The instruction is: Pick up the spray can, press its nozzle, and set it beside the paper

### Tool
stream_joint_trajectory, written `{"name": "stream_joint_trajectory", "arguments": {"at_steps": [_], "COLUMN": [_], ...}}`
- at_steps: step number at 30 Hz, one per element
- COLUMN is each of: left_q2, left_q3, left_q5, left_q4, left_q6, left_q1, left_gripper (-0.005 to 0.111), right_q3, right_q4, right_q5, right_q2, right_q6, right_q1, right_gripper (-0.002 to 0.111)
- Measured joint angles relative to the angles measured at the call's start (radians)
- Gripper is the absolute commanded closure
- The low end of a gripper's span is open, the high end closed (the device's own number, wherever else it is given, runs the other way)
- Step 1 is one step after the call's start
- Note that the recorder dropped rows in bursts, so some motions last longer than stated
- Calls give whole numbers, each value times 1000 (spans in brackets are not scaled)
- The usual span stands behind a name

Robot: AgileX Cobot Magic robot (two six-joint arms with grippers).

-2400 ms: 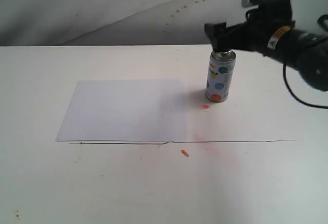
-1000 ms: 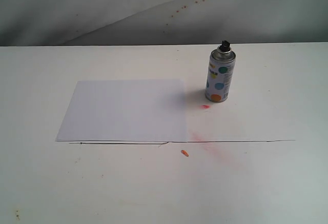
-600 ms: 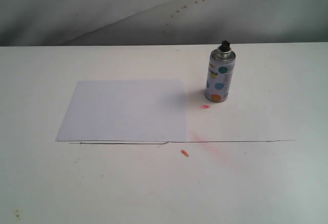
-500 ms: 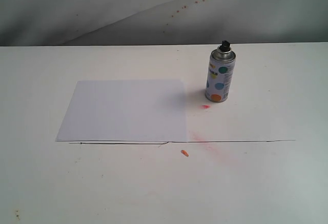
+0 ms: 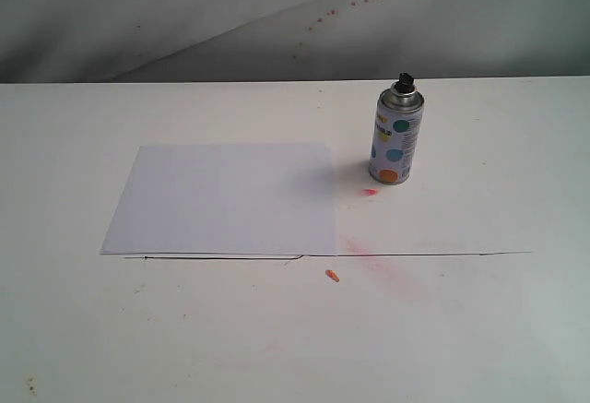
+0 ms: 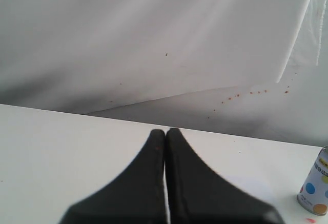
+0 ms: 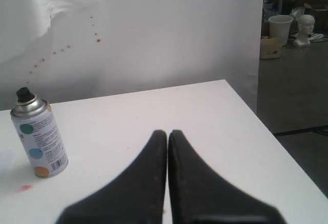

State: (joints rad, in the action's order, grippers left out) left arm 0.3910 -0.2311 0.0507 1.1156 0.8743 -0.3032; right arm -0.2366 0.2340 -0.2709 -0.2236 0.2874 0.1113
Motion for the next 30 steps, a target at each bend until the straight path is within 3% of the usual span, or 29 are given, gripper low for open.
{"name": "stream_joint_trajectory", "arguments": {"at_steps": [3,9,15,30], "left_q2": [0,0,0,0], "left_q3": [0,0,0,0], "left_q5": [0,0,0,0], "left_q4": [0,0,0,0], "left_q6": [0,0,0,0], "left_q1": [0,0,0,0], "left_gripper": [107,107,107,107], "right_q3": [14,156,233,233], "right_q4": [-19,-234,-259,-234], "right_q5": [11,134,156,-70], "right_q2": [0,55,91,218], "right_q6": [-14,-255,-276,-279], "right_q1": [0,0,0,0], "right_gripper": [107,107,107,107]}}
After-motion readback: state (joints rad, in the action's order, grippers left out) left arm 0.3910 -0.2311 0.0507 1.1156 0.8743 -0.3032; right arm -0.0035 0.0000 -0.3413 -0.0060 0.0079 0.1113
